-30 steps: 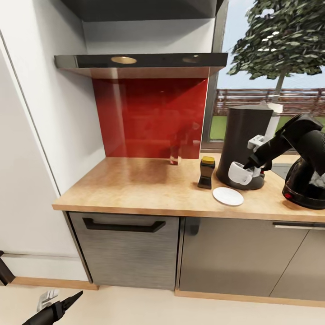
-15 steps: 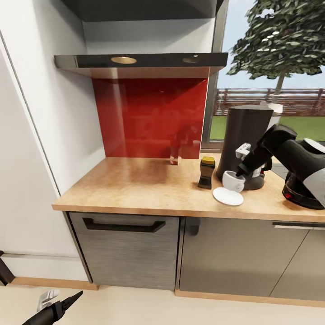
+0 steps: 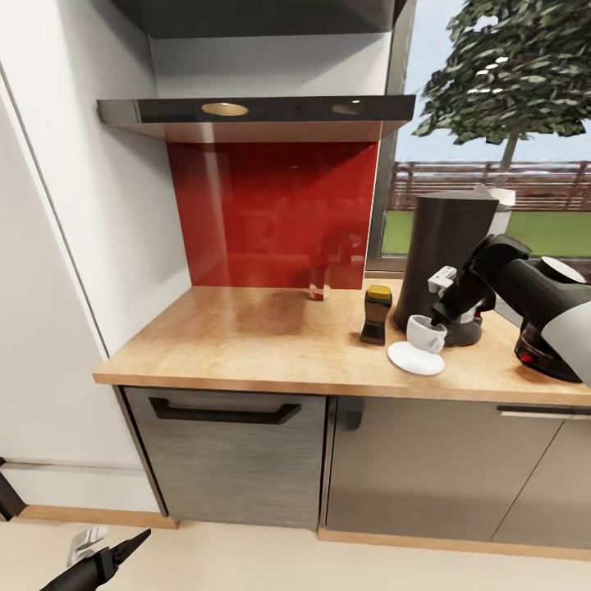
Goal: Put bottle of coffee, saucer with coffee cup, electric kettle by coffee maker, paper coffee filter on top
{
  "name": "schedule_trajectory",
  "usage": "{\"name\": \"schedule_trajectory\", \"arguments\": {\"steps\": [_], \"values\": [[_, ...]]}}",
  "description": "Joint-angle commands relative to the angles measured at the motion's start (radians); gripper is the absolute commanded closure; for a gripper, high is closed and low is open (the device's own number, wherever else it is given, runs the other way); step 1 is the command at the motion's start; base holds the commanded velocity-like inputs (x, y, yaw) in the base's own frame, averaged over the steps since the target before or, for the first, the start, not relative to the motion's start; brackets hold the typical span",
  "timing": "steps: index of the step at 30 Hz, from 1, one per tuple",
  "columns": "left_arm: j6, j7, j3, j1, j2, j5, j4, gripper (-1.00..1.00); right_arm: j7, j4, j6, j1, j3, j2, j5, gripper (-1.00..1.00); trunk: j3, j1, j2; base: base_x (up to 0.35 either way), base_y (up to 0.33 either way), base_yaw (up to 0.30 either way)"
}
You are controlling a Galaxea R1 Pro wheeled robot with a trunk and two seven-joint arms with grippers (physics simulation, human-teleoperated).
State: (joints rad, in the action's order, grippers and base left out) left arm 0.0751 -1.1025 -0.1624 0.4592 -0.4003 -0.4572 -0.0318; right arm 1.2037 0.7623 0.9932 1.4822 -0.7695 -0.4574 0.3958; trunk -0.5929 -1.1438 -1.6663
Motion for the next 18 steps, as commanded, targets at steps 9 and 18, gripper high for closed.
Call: {"name": "schedule_trajectory", "arguments": {"steps": [9, 18], "values": [[0.008, -0.002, -0.008, 0.001, 0.0, 0.009, 0.001, -1.0, 0.01, 0.0, 0.005, 0.001, -0.002, 0.01, 0.009, 1.0, -0.001, 0.0, -0.001, 0.072, 0.0, 0.0], [0.009, -0.002, -0.008, 0.001, -0.001, 0.009, 0.001, -1.0, -0.019, -0.01, 0.005, -0.007, -0.002, 0.017, 0.009, 1.0, -0.014, -0.015, -0.029, 0.005, 0.0, 0.0]]}}
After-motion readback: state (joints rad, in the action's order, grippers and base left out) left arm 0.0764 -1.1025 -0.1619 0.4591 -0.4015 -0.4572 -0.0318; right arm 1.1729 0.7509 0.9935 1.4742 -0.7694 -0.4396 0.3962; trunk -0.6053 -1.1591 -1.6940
